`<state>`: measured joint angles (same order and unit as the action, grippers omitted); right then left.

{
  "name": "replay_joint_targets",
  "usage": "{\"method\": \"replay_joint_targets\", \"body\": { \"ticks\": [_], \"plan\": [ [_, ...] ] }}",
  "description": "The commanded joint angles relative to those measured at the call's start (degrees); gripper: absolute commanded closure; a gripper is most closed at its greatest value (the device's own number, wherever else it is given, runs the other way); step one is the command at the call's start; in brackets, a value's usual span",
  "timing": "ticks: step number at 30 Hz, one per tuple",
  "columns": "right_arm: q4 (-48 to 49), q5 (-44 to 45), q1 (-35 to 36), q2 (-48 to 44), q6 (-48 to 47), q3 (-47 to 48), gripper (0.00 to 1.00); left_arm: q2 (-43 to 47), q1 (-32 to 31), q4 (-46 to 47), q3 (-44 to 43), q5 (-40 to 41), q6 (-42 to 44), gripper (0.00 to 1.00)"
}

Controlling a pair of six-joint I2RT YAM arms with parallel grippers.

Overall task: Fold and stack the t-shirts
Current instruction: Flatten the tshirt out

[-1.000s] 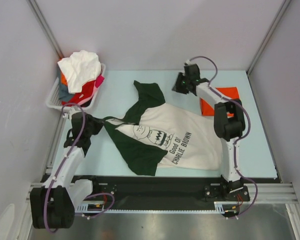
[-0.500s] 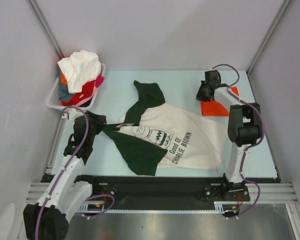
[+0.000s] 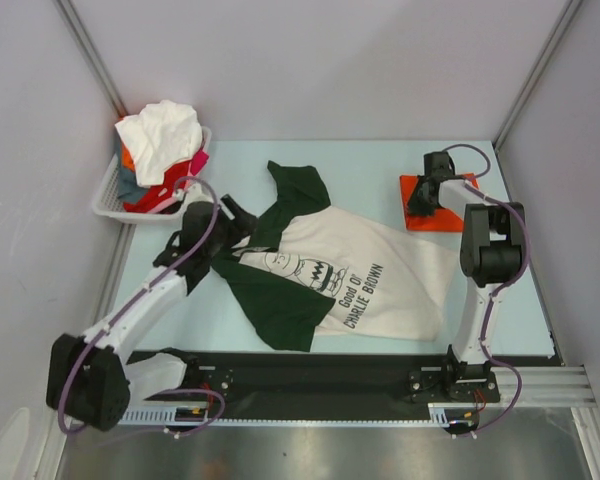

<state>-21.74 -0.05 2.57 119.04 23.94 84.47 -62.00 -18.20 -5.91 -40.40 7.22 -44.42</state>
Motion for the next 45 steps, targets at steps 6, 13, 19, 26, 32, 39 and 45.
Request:
{"method": "replay_joint_targets", "body": {
  "ticks": [6,13,19,26,32,39,45],
  "plan": [
    [0.6,3.7,-5.3,-0.9,-0.6,-2.7,0.83,-23.3,-8.6,-0.9,-20.8,-9.2,4.7,0.26],
    [5.4,-2.2,-5.5,-5.9,-0.4,-7.4,0.71,-42.6,-11.6,-5.9,-37.9,-10.0,5.2,0.27],
    [8.8,-5.3,-3.7,-13.0,-1.4,-11.0,0.54,-55.3,-12.2,-12.4,-51.9,-7.8,6.7,0.27],
    [8.5,-3.4,3.0,-17.1,-3.3,-12.9,0.37,-66.1,-10.5,-19.0,-63.8,-6.4,5.0,0.29],
    [3.0,2.2,8.1,-15.7,-6.4,-12.2,0.31,-71.1,-4.4,-18.6,-66.4,-9.4,1.2,0.30],
    [-1.0,8.4,11.8,-13.3,-8.3,-12.9,0.32,-74.9,0.2,-18.4,-70.2,-10.0,1.1,0.33],
    [-3.1,10.9,14.8,-12.3,-7.9,-13.4,0.29,-75.5,3.8,-18.6,-70.2,-10.0,0.8,0.33]
  ]
}}
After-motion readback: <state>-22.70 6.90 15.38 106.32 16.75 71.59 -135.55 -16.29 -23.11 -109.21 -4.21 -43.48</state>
